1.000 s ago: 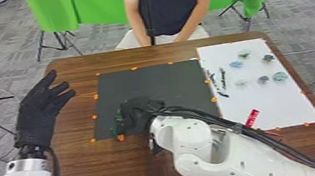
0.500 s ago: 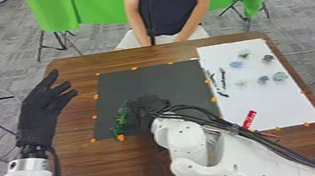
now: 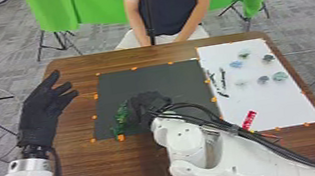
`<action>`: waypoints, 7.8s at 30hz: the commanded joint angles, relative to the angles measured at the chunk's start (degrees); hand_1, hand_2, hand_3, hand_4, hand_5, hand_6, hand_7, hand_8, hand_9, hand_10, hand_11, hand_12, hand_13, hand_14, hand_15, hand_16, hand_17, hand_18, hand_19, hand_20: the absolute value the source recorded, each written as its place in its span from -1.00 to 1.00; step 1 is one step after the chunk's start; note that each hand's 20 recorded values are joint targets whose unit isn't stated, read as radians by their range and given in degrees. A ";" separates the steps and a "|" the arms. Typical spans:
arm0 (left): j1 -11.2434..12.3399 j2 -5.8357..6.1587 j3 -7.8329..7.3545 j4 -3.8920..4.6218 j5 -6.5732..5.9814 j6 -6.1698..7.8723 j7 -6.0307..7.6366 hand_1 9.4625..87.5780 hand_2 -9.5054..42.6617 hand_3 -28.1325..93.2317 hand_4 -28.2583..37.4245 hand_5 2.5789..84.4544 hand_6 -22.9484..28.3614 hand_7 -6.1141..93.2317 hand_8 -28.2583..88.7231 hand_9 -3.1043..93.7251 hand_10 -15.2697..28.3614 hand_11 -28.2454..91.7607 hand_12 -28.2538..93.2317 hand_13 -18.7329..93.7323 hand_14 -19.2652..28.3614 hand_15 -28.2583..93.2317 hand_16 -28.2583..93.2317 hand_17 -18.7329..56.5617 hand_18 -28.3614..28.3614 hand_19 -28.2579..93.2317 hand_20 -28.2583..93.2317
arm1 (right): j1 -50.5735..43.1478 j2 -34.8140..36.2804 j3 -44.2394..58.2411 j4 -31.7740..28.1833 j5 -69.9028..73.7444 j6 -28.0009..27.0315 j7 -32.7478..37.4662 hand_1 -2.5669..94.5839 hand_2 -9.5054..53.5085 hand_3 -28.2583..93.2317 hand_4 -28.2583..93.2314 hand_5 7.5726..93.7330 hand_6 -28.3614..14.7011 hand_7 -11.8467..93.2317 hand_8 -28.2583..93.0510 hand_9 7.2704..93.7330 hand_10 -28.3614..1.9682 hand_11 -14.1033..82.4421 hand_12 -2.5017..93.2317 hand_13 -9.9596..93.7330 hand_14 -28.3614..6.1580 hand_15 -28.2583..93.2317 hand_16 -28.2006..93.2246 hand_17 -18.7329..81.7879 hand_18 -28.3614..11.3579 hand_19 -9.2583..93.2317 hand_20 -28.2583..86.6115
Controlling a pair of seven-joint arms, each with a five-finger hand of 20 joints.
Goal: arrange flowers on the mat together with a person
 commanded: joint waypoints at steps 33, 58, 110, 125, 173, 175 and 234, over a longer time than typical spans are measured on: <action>1.22 0.65 0.91 0.55 -1.33 0.56 1.74 -0.56 -0.40 0.74 -0.78 -0.13 0.17 -0.65 -0.66 -0.13 0.60 -0.12 -0.36 -0.13 0.98 0.30 -0.67 -0.72 0.99 0.33 -0.33 | -3.23 0.33 4.13 -5.81 5.06 5.07 -6.85 -0.59 -0.21 0.65 -0.83 0.33 0.22 -0.62 -0.69 1.00 0.00 0.15 -0.53 0.92 0.10 0.57 -0.20 0.58 -0.68 1.00 0.33; 9.83 3.28 -1.91 0.91 -12.01 3.20 19.80 -0.77 -0.47 0.72 -1.00 -0.08 0.04 -0.67 -0.67 -0.08 0.52 -0.16 -0.35 -0.12 0.98 0.32 -0.66 -0.73 0.94 0.29 -0.31 | -37.55 7.01 61.09 -20.84 76.54 19.49 -28.24 -0.69 -0.17 0.74 -0.93 0.01 0.24 -0.56 -0.70 0.09 -0.52 -0.32 -0.65 0.10 -0.59 0.33 -0.39 -0.35 -0.97 0.43 -0.26; 5.03 3.56 1.27 2.00 -6.87 3.28 15.05 -0.77 -0.47 0.72 -1.00 -0.08 0.10 -0.66 -0.67 -0.10 0.54 -0.17 -0.34 -0.13 0.97 0.28 -0.65 -0.73 0.87 0.22 -0.22 | -50.50 0.75 74.39 -20.27 86.87 16.26 -36.11 -0.76 -0.19 0.75 -0.98 -0.20 0.40 -0.57 -0.69 -0.18 -0.28 -0.56 -0.65 -0.14 -0.57 -0.14 -0.25 -0.55 -0.98 0.13 -0.26; 6.37 2.75 0.47 1.39 -6.60 3.38 13.76 -0.74 -0.47 0.73 -1.00 -0.08 0.11 -0.66 -0.66 -0.10 0.54 -0.16 -0.34 -0.13 0.96 0.29 -0.65 -0.73 0.87 0.23 -0.22 | -50.81 0.40 73.40 -19.80 87.07 15.76 -34.89 -0.76 -0.19 0.75 -0.98 -0.20 0.41 -0.57 -0.69 -0.17 -0.29 -0.55 -0.65 -0.14 -0.57 -0.13 -0.25 -0.57 -0.98 0.14 -0.27; 6.71 2.90 0.15 0.67 -6.50 3.63 12.75 -0.72 -0.47 0.73 -1.00 -0.09 0.13 -0.65 -0.67 -0.11 0.57 -0.14 -0.35 -0.14 0.97 0.30 -0.66 -0.72 0.89 0.27 -0.21 | -25.77 23.18 46.43 -7.86 17.64 19.41 -4.39 -0.23 -0.87 0.74 -0.90 -0.02 0.36 -0.37 -0.75 0.18 -0.21 0.17 -0.56 0.33 -0.18 0.57 -0.34 -0.12 -0.86 0.66 -0.19; 6.62 2.98 0.10 0.47 -6.48 3.79 13.07 -0.72 -0.47 0.73 -1.00 -0.09 0.13 -0.65 -0.67 -0.11 0.57 -0.14 -0.35 -0.14 0.97 0.30 -0.66 -0.72 0.89 0.27 -0.21 | -24.45 23.98 44.05 -6.43 14.70 18.78 -3.71 -0.23 -0.88 0.74 -0.90 -0.02 0.36 -0.37 -0.75 0.19 -0.21 0.19 -0.56 0.34 -0.16 0.58 -0.34 -0.12 -0.86 0.66 -0.19; 8.58 3.81 -1.01 -0.04 -7.86 4.56 14.47 -0.70 -0.46 0.73 -1.00 -0.11 0.14 -0.62 -0.67 -0.12 0.57 -0.13 -0.35 -0.14 0.97 0.31 -0.66 -0.72 0.91 0.29 -0.21 | -8.11 24.12 19.16 -1.72 -8.04 31.51 -7.08 0.28 -1.00 0.53 -1.00 0.77 0.44 -0.35 -0.49 0.93 0.51 -0.23 -0.14 0.78 0.35 0.37 -0.14 0.06 -0.45 0.63 -0.16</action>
